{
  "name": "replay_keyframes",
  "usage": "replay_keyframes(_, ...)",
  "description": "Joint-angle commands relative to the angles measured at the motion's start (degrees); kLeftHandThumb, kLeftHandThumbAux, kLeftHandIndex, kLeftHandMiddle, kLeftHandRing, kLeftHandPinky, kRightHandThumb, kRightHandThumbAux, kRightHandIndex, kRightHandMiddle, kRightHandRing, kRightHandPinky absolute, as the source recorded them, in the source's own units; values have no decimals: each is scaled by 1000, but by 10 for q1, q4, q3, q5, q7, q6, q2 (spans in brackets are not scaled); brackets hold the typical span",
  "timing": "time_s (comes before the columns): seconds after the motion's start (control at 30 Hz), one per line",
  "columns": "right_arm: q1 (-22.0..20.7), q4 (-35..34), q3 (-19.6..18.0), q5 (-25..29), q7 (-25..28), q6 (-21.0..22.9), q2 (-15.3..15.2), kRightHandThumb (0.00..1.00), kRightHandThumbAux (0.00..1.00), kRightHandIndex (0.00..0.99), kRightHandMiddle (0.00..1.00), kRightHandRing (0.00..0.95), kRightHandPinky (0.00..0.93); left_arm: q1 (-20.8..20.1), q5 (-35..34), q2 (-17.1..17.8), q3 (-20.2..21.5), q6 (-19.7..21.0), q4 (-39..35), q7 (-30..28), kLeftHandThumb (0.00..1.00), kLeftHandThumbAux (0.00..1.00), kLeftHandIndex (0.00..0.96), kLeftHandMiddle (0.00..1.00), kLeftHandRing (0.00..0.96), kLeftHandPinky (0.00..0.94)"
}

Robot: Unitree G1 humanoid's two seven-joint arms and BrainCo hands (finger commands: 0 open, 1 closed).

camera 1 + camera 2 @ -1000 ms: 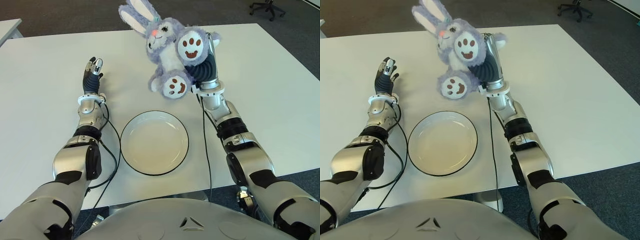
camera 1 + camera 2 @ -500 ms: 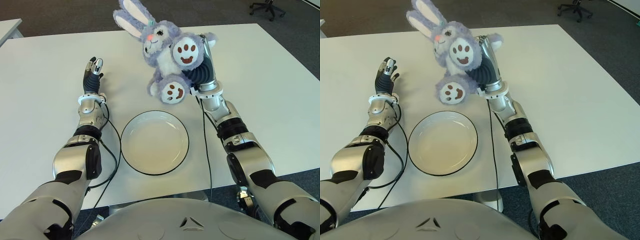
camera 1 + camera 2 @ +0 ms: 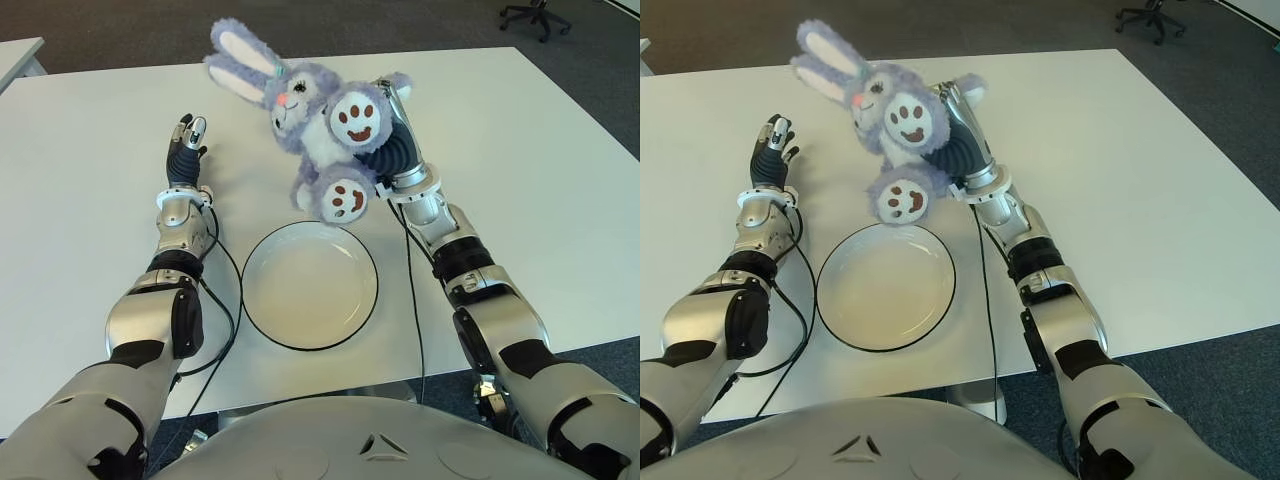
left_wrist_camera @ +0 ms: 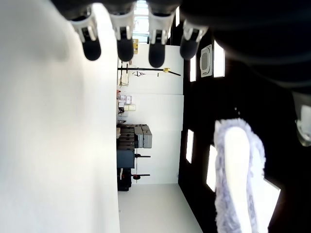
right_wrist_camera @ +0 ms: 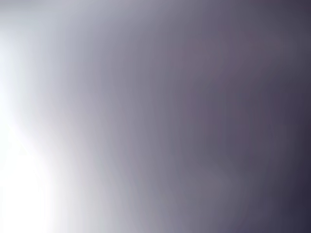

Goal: Put the doll into the plate.

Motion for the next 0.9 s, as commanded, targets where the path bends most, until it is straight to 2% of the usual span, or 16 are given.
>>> replay_keyframes(0.03, 10, 3, 8, 43, 45, -13, 5, 726, 709, 438, 877, 872, 861, 54, -1, -29, -1, 39, 43, -3, 0, 379, 0, 98, 31, 0)
replay_keyframes(0.33, 30, -27, 23, 124, 148, 9, 12, 730, 707, 439, 858, 858, 839, 55, 5, -29, -6, 37, 42, 2, 0, 379, 0, 93, 25, 0)
replay_keyframes(0.9, 66, -80, 18, 158, 235, 40, 24, 737, 705, 439, 865, 858, 850, 54, -1, -30, -3, 38, 41, -4, 0, 371, 0, 84, 39, 0)
